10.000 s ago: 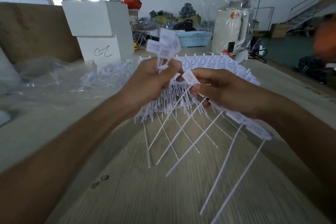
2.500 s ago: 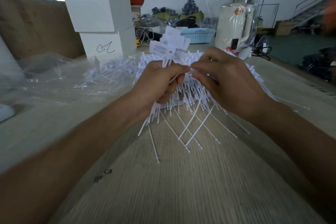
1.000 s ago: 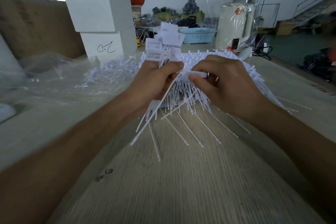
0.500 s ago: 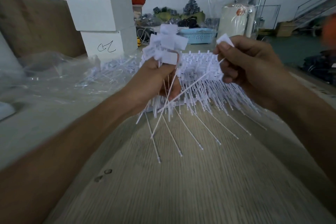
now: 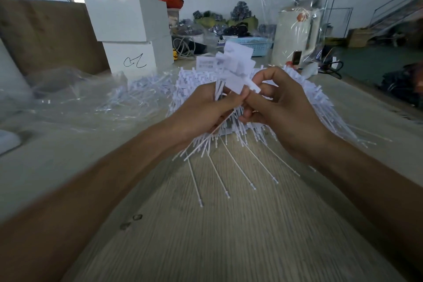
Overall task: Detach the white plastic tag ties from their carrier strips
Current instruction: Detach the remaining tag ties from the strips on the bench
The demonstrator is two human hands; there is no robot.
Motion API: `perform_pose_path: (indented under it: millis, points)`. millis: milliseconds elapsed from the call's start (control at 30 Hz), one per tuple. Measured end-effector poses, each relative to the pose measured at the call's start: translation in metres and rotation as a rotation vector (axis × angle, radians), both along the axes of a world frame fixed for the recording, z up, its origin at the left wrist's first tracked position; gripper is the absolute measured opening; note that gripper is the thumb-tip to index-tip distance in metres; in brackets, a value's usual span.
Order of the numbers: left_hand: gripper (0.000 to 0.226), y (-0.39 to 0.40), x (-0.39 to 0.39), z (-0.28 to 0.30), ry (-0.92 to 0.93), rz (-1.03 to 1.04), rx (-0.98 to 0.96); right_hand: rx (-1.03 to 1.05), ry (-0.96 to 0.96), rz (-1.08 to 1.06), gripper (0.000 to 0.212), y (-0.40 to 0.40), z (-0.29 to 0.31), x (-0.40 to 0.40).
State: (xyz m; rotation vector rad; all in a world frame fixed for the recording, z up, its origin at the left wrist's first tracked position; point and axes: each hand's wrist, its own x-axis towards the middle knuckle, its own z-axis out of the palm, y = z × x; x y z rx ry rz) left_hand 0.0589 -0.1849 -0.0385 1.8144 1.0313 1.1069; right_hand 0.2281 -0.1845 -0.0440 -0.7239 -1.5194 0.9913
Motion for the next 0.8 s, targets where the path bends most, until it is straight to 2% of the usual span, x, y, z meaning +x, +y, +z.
perform_pose_path:
  millis: [100,200,300,467,633,733,800]
  points:
    - [0.038,-0.002,-0.004,0.002,0.047,-0.012,0.022,-0.098,0.116,0.126,0.010,-0.003,0.000,-0.002]
    - [0.039,-0.001,-0.007,0.004,0.115,0.009,0.076,-0.172,0.213,0.211,0.010,-0.004,0.002,-0.003]
    - [0.042,-0.003,-0.004,0.002,0.208,0.029,0.118,-0.162,0.192,0.164,0.012,-0.005,0.000,-0.006]
    - [0.033,-0.005,0.004,0.003,0.124,0.067,0.097,-0.105,0.170,0.059,0.015,0.001,-0.001,-0.005]
    - [0.010,-0.003,-0.026,0.039,0.262,0.106,0.216,-0.005,-0.071,0.021,0.021,0.012,-0.002,-0.013]
    - [0.024,-0.002,-0.065,0.059,0.282,0.185,0.213,0.059,-0.288,0.035,0.013,0.026,-0.001,-0.034]
    - [0.029,-0.001,-0.096,0.062,0.253,0.257,0.164,0.212,-0.436,0.038,0.013,0.035,0.006,-0.057]
